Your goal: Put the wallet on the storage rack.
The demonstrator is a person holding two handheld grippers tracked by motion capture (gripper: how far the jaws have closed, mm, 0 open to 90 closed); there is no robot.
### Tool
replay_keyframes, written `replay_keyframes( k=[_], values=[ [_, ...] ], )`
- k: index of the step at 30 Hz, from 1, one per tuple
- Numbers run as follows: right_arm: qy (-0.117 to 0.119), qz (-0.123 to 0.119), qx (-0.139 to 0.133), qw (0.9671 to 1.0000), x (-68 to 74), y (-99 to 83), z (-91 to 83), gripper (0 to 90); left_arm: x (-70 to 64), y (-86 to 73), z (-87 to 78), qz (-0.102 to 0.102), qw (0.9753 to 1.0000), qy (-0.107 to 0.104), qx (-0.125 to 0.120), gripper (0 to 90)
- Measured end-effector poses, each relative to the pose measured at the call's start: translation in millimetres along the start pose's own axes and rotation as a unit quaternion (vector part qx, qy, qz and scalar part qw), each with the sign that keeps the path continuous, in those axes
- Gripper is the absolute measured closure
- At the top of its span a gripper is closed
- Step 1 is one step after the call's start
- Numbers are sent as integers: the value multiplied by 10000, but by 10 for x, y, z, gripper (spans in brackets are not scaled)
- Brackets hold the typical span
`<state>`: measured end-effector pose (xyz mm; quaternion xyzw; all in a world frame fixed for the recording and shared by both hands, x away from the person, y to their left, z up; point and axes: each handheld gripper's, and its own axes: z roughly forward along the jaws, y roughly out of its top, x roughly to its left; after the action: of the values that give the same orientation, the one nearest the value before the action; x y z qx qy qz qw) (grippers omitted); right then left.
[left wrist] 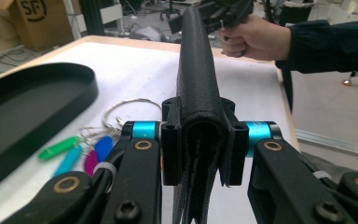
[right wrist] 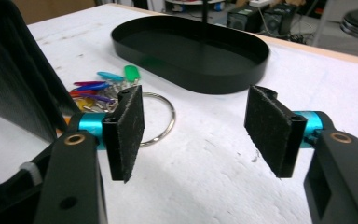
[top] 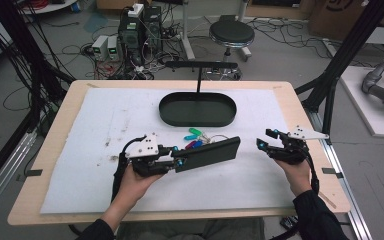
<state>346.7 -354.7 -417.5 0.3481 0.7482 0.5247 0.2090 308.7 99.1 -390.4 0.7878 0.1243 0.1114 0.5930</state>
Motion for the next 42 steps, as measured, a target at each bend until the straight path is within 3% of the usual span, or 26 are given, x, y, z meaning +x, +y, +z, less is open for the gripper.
replay_keyframes(
  k=[2,13,19,31,42],
  values=[
    [-172,137,10,9998,-31,-14,-16,382,48,44,3,79,9999,79,8,740],
    [-478,354,99,9982,-123,-50,-29,374,372,254,3,275,9984,499,-44,740],
    [-546,413,110,9976,-146,-59,-33,374,555,299,61,356,9970,687,-23,741],
    [-648,537,129,9964,-203,-83,-41,374,907,295,215,437,9952,874,-103,741],
    [-675,584,84,9960,-213,-84,-38,374,1297,307,428,520,9934,1024,-18,740]
  ],
)
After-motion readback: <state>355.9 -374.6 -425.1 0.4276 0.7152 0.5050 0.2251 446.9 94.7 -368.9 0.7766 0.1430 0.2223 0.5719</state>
